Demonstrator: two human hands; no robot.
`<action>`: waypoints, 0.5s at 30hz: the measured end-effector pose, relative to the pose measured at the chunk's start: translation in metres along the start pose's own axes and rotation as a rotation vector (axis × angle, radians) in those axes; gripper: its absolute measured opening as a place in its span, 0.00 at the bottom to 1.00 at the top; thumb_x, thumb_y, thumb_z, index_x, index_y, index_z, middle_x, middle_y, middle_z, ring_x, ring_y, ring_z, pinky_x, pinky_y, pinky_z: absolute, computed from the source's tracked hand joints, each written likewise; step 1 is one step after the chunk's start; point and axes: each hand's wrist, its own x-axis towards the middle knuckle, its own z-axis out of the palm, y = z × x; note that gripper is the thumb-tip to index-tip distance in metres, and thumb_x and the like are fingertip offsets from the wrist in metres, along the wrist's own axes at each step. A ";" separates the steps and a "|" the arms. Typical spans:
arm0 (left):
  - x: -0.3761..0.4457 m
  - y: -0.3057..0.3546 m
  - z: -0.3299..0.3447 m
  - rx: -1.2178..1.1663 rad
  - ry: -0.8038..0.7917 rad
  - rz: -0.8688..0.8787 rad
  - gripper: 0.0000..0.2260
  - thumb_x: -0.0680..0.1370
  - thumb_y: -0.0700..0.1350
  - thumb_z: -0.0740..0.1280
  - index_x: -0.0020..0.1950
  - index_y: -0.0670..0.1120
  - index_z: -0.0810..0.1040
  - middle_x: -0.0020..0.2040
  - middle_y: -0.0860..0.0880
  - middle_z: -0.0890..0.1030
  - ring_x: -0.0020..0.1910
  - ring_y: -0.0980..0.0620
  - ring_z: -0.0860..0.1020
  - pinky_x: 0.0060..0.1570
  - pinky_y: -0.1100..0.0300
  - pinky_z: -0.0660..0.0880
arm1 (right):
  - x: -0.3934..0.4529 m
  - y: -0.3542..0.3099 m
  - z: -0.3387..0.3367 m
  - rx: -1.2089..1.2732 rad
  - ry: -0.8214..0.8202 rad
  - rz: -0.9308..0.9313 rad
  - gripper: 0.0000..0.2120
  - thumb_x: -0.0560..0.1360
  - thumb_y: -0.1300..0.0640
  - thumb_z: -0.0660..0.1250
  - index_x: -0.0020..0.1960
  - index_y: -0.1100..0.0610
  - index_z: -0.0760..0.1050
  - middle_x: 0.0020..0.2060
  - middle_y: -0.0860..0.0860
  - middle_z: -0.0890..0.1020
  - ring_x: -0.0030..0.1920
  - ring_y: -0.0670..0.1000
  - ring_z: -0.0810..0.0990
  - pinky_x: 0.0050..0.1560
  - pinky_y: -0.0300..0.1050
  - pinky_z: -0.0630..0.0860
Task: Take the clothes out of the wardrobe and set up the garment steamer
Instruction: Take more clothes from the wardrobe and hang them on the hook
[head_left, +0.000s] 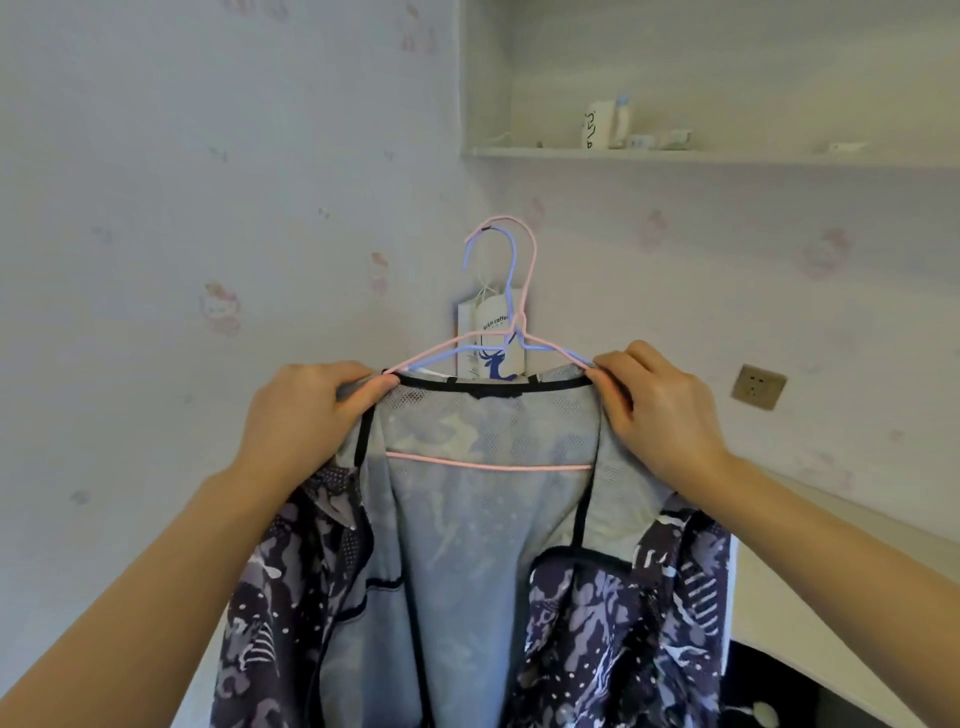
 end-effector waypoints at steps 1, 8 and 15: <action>0.010 -0.005 0.003 0.009 -0.007 -0.006 0.19 0.74 0.66 0.61 0.41 0.55 0.82 0.32 0.51 0.80 0.39 0.45 0.79 0.35 0.55 0.74 | 0.007 0.001 0.008 0.001 0.002 0.008 0.17 0.80 0.45 0.54 0.51 0.53 0.79 0.41 0.51 0.77 0.32 0.60 0.78 0.27 0.52 0.75; 0.064 -0.037 0.034 0.001 -0.055 -0.024 0.20 0.73 0.68 0.58 0.42 0.56 0.83 0.34 0.51 0.82 0.40 0.45 0.79 0.37 0.54 0.76 | 0.049 0.013 0.061 -0.015 -0.026 0.036 0.19 0.79 0.43 0.53 0.50 0.53 0.79 0.40 0.51 0.77 0.32 0.60 0.78 0.27 0.52 0.76; 0.117 -0.066 0.088 0.072 -0.101 -0.093 0.22 0.75 0.65 0.59 0.35 0.48 0.75 0.30 0.49 0.77 0.37 0.43 0.76 0.35 0.54 0.72 | 0.084 0.043 0.124 0.023 -0.063 0.050 0.17 0.79 0.43 0.55 0.50 0.56 0.74 0.44 0.50 0.80 0.33 0.60 0.79 0.28 0.51 0.76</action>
